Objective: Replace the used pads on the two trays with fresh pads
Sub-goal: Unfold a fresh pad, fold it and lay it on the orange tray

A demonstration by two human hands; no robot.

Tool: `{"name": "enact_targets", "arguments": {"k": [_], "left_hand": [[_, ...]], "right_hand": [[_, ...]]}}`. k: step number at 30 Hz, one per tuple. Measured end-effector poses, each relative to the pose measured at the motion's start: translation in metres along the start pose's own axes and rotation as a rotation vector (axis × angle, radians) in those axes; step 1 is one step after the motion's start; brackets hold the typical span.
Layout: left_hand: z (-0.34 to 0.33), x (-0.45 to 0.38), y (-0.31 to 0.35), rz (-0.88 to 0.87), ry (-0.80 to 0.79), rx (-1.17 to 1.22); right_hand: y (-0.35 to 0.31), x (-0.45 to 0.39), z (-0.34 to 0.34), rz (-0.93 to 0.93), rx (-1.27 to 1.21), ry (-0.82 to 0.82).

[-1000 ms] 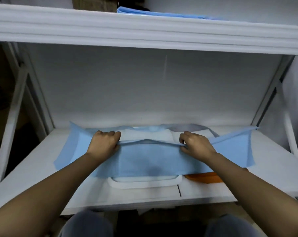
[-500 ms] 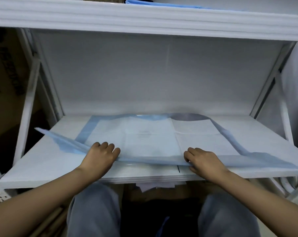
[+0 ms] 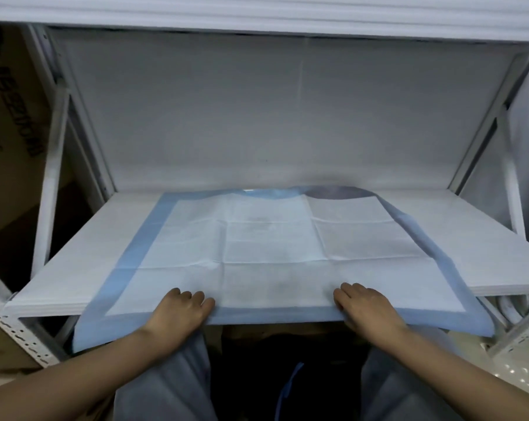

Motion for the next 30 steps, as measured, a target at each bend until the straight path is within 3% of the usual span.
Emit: {"name": "enact_targets", "arguments": {"k": [8, 13, 17, 19, 21, 24, 26, 28, 30], "left_hand": [[-0.014, -0.002, 0.011, -0.026, -0.196, 0.107], [-0.007, -0.011, 0.016, -0.061, -0.101, 0.203], [-0.005, -0.040, 0.010, 0.042, -0.121, 0.295], [-0.004, -0.060, 0.004, 0.091, -0.152, 0.374], [-0.008, -0.079, 0.000, 0.112, -0.225, 0.431], [-0.021, -0.105, 0.010, 0.097, -0.381, 0.557], [-0.033, -0.114, 0.024, 0.052, -0.480, 0.633], [-0.041, -0.120, 0.040, -0.008, -0.534, 0.643], [-0.043, -0.124, 0.050, -0.049, -0.554, 0.641]], "right_hand": [[-0.021, 0.008, -0.008, 0.052, -0.124, 0.030], [-0.026, -0.008, -0.001, -0.019, -0.225, 0.050], [-0.031, -0.027, -0.008, -0.176, -0.457, -0.067], [-0.029, -0.029, -0.011, -0.333, -0.592, -0.102], [-0.029, -0.018, -0.020, -0.589, -0.892, -0.066], [-0.051, 0.014, -0.049, -1.041, -1.420, 0.151], [-0.081, 0.037, -0.069, -1.330, -1.653, 0.208], [-0.111, 0.050, -0.083, -1.675, -1.897, 0.129], [-0.132, 0.046, -0.085, -1.845, -2.115, -0.018]]}}
Point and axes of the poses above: each hand's wrist, its own x-axis away from the middle knuckle, its own z-axis out of the back of the hand, y = z × x, the point moved 6 cm from there along -x, towards the middle knuckle, and after that the axes turned 3 degrees about -y, right-handed, at the moved point
